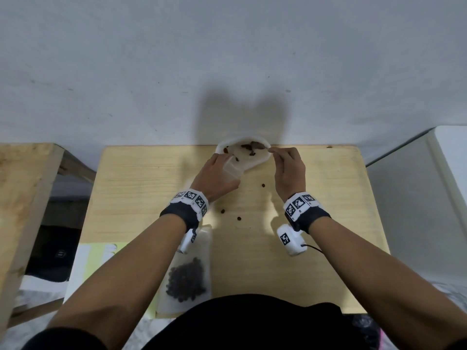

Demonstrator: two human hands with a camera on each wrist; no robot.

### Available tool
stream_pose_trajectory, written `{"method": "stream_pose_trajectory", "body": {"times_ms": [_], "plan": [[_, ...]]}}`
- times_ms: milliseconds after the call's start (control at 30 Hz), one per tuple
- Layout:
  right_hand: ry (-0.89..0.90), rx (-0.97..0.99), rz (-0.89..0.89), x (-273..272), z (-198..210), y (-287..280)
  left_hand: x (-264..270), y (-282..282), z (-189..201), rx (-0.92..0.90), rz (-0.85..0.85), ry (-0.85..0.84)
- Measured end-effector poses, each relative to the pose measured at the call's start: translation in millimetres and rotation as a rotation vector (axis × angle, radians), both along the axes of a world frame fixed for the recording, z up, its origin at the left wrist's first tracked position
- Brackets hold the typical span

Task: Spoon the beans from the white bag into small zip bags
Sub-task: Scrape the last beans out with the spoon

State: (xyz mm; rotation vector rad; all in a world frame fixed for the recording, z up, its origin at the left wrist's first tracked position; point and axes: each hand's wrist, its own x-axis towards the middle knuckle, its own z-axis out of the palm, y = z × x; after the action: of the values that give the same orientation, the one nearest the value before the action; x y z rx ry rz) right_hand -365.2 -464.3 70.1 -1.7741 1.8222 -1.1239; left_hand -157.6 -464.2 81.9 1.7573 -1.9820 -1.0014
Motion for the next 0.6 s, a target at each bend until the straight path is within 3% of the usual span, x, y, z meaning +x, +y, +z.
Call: {"method": "stream_pose_trajectory", "body": {"times_ms": [267,600], "plan": [[0.049,-0.043,-0.077,-5,11,7,1,7,-2,-0.004,-0.048,-0.014],[-0.127,0.025,-0.113,0,27,17,-3,20,-7,-0.036,-0.054,-0.011]]}}
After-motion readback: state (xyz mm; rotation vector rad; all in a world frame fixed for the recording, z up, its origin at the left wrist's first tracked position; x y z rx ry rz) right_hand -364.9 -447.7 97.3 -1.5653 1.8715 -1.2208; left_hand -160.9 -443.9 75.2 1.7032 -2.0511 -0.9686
